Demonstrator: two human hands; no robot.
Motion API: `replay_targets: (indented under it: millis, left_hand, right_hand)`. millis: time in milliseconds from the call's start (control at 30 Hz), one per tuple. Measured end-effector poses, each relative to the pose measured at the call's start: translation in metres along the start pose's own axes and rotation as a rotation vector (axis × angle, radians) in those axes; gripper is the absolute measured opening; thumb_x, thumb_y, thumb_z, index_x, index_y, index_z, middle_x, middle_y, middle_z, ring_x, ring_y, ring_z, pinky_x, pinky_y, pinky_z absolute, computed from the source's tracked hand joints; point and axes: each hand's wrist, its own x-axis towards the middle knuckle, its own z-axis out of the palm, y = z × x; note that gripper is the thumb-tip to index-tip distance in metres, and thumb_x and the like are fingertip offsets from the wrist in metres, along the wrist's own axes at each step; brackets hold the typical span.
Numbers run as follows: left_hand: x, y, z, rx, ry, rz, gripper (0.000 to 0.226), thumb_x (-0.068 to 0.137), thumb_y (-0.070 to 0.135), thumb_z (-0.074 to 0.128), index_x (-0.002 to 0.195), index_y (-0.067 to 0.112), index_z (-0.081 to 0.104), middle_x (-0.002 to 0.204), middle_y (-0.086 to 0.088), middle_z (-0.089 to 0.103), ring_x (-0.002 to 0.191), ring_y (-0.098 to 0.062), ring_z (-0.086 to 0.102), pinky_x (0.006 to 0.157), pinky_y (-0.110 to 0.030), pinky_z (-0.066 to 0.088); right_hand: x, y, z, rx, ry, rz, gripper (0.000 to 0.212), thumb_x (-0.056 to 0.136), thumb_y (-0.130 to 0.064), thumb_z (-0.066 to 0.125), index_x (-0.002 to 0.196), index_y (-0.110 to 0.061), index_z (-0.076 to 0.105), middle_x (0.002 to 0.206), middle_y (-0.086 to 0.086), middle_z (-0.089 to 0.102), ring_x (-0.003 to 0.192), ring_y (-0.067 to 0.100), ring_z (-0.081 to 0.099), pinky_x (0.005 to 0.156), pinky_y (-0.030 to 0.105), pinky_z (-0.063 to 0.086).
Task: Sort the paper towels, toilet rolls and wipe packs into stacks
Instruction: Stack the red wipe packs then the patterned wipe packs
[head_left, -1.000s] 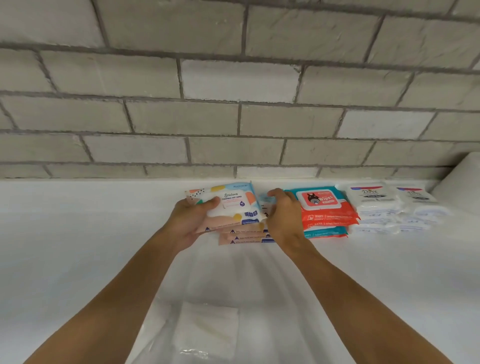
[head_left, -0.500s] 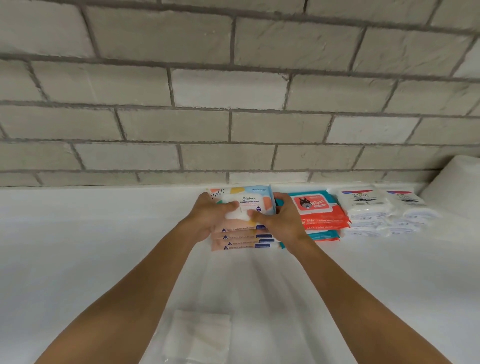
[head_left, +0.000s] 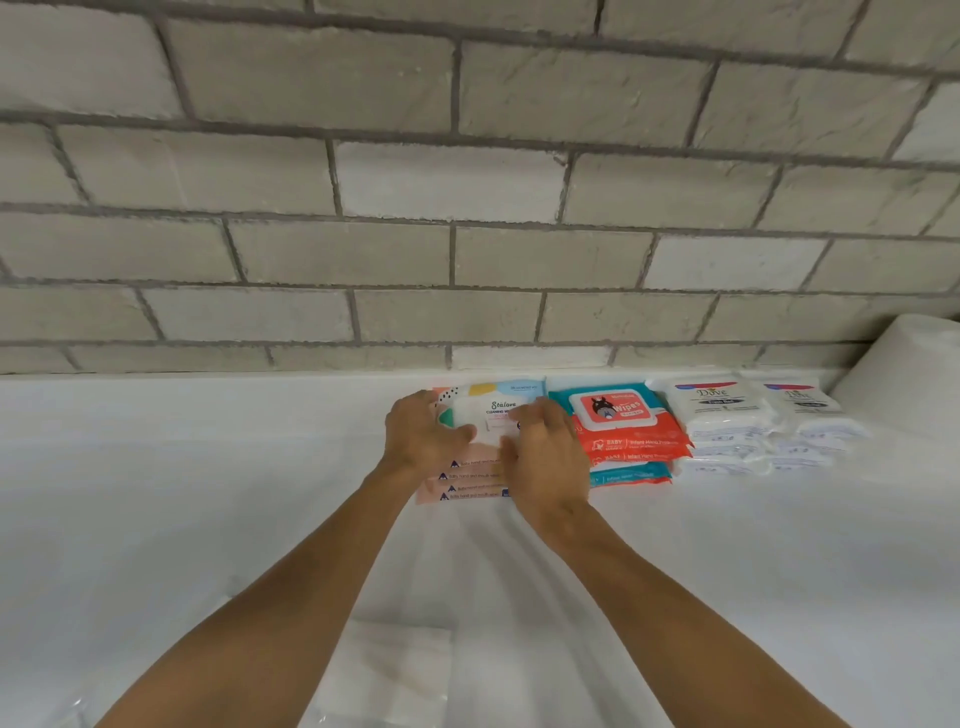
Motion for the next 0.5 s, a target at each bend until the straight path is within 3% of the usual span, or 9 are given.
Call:
replay_targets:
  millis: [67,167,267,367,500]
  left_hand:
    - [0.001,-0.005,0.003,0.01,0.003,0.014,0.06,0.08,0.029,0.077,0.134,0.016,0.054,0.128,-0.004,0.061,0.103,-0.019,0.063,0.074,-0.02,0.047]
    - [0.001,-0.012,0.006,0.052,0.007,0.044,0.065,0.079,0.042,0.072,0.137,0.021,0.052,0.123,-0.005,0.063,0.097,-0.021,0.065,0.076,-0.027,0.056]
    - [-0.001,-0.019,0.009,0.193,0.016,0.05,0.065,0.081,0.054,0.06,0.137,0.022,0.051,0.12,-0.005,0.061,0.108,-0.024,0.056,0.087,-0.03,0.049]
    - [-0.01,-0.02,0.008,0.195,0.021,0.024,0.055,0.087,0.048,0.055,0.134,0.02,0.047,0.127,-0.009,0.052,0.12,-0.029,0.042,0.087,-0.029,0.032]
    - [-0.021,-0.025,-0.001,0.119,0.044,-0.022,0.063,0.092,0.047,0.051,0.147,0.019,0.035,0.139,-0.011,0.045,0.129,-0.031,0.04,0.103,-0.04,0.038]
  right_hand:
    - [-0.009,-0.002,0.008,-0.074,-0.02,-0.076,0.044,0.094,-0.028,0.057,0.136,-0.019,0.049,0.145,0.008,0.043,0.139,0.028,0.034,0.116,0.043,0.032]
    - [-0.019,0.0,0.013,-0.04,-0.097,-0.111,0.048,0.099,-0.031,0.049,0.145,-0.021,0.039,0.156,0.006,0.031,0.149,0.029,0.015,0.121,0.042,0.019]
    - [-0.023,0.008,0.01,-0.029,-0.113,-0.137,0.047,0.101,-0.031,0.043,0.147,-0.019,0.036,0.158,0.007,0.025,0.15,0.028,0.007,0.122,0.041,0.017]
    - [-0.023,0.011,0.008,-0.001,-0.125,-0.156,0.047,0.101,-0.032,0.044,0.145,-0.017,0.039,0.157,0.01,0.028,0.15,0.03,0.009,0.12,0.042,0.018]
    - [-0.024,0.014,0.005,0.01,-0.109,-0.196,0.048,0.097,-0.033,0.051,0.142,-0.016,0.044,0.153,0.01,0.035,0.147,0.031,0.019,0.118,0.046,0.028]
